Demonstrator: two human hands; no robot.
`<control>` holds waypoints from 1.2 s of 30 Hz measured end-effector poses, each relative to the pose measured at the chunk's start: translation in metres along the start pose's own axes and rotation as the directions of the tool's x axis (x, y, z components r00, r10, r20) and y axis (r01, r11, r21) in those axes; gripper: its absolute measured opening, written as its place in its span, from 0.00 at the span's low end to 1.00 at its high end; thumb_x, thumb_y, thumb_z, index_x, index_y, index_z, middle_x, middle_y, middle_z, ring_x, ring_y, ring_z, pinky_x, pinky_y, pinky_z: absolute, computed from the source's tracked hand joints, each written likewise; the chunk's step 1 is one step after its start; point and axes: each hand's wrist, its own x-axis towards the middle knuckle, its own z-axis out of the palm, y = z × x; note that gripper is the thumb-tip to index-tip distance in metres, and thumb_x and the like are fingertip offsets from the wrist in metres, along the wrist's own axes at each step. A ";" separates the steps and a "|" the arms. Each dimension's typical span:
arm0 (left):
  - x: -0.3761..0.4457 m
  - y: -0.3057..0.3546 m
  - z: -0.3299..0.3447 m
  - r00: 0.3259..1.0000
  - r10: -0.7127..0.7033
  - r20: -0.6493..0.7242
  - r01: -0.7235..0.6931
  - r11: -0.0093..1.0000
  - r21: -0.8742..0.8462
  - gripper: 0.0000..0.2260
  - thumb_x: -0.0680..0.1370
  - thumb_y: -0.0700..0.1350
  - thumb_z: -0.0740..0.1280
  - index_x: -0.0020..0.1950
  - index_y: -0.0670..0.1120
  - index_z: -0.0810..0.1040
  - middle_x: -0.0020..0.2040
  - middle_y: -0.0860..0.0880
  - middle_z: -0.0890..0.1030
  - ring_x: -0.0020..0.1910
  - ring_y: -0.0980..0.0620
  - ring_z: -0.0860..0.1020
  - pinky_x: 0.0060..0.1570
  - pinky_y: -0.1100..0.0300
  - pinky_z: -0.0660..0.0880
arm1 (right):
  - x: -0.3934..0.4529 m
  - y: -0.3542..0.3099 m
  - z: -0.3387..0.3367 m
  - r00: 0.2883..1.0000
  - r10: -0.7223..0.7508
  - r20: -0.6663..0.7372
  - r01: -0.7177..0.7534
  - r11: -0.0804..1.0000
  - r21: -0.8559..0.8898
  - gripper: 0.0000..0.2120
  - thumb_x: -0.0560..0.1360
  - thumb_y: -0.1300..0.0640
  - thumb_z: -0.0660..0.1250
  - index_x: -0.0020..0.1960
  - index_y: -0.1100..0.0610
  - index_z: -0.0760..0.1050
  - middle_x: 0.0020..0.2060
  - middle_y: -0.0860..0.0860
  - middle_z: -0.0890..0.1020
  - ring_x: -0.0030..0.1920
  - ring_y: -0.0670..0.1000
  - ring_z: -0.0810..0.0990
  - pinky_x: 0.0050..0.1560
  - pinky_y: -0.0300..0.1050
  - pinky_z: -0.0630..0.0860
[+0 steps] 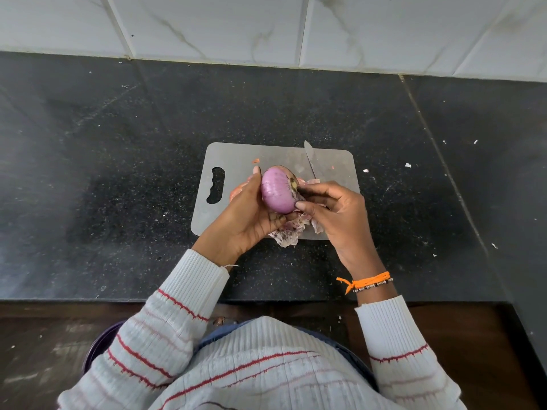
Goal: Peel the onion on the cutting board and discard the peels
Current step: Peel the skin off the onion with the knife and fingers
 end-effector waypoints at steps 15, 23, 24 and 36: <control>-0.003 -0.001 0.000 0.997 -0.042 0.062 0.036 0.995 0.088 0.29 0.77 0.65 0.49 0.53 0.42 0.76 0.37 0.41 0.82 0.24 0.52 0.79 0.25 0.65 0.76 | 0.005 0.015 0.002 0.977 -0.096 -0.191 0.027 0.942 -0.334 0.11 0.75 0.64 0.65 0.56 0.55 0.78 0.52 0.50 0.82 0.54 0.47 0.80 0.55 0.44 0.78; -0.002 0.002 0.002 0.997 -0.051 0.057 0.044 0.993 0.112 0.30 0.78 0.65 0.46 0.49 0.42 0.75 0.29 0.43 0.79 0.20 0.53 0.75 0.23 0.66 0.74 | 0.006 0.009 0.010 0.987 0.127 0.099 -0.147 0.964 0.223 0.24 0.62 0.53 0.75 0.57 0.52 0.75 0.57 0.50 0.80 0.59 0.49 0.78 0.57 0.47 0.78; -0.002 0.002 0.003 0.997 -0.049 0.056 0.043 0.993 0.112 0.29 0.78 0.65 0.47 0.48 0.43 0.76 0.30 0.43 0.79 0.20 0.53 0.75 0.23 0.67 0.74 | 0.006 0.009 0.010 0.987 0.138 0.086 -0.156 0.954 0.258 0.22 0.63 0.56 0.75 0.56 0.53 0.76 0.54 0.51 0.81 0.57 0.49 0.80 0.55 0.47 0.78; -0.003 0.003 0.000 0.994 -0.044 0.099 0.035 0.995 0.094 0.28 0.78 0.63 0.47 0.50 0.42 0.75 0.32 0.42 0.80 0.21 0.53 0.76 0.22 0.67 0.74 | 0.006 0.008 0.012 0.988 0.146 0.050 -0.154 0.957 0.247 0.19 0.66 0.56 0.74 0.56 0.56 0.77 0.53 0.50 0.82 0.54 0.47 0.81 0.50 0.42 0.78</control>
